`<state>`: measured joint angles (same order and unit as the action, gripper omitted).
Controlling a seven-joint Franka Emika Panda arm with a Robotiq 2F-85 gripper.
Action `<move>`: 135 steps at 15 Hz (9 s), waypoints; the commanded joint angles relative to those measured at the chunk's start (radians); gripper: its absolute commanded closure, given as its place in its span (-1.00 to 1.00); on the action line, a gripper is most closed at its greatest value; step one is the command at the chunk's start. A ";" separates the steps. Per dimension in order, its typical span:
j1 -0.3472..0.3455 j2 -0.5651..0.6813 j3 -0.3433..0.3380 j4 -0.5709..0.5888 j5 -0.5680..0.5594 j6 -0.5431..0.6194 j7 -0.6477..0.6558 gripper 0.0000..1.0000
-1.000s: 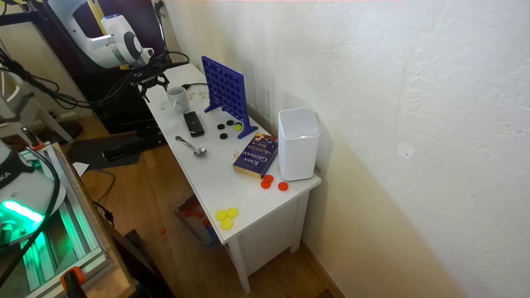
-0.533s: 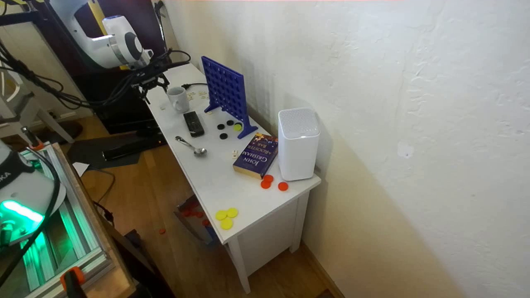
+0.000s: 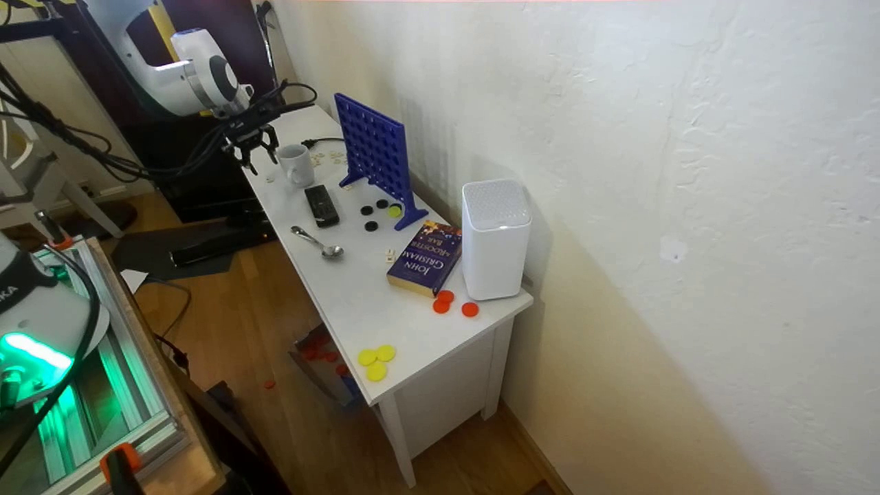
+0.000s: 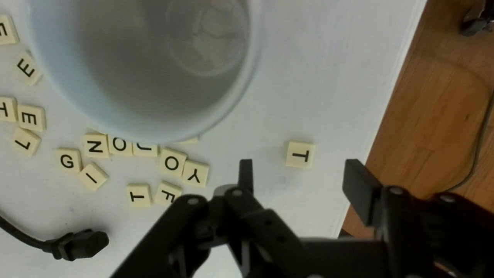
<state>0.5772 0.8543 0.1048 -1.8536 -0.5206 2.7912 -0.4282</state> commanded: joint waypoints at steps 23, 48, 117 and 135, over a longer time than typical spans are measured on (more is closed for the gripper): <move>-0.048 0.102 0.050 0.094 -0.022 -0.042 -0.067 0.27; -0.203 -0.063 0.246 0.042 0.065 -0.216 -0.204 0.89; -0.403 -0.032 -0.316 -0.387 0.759 0.504 0.746 0.89; -0.424 -0.019 -0.289 -0.382 0.828 0.494 0.729 0.89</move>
<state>0.1613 0.8484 -0.2036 -2.2311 0.2914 3.3212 0.3093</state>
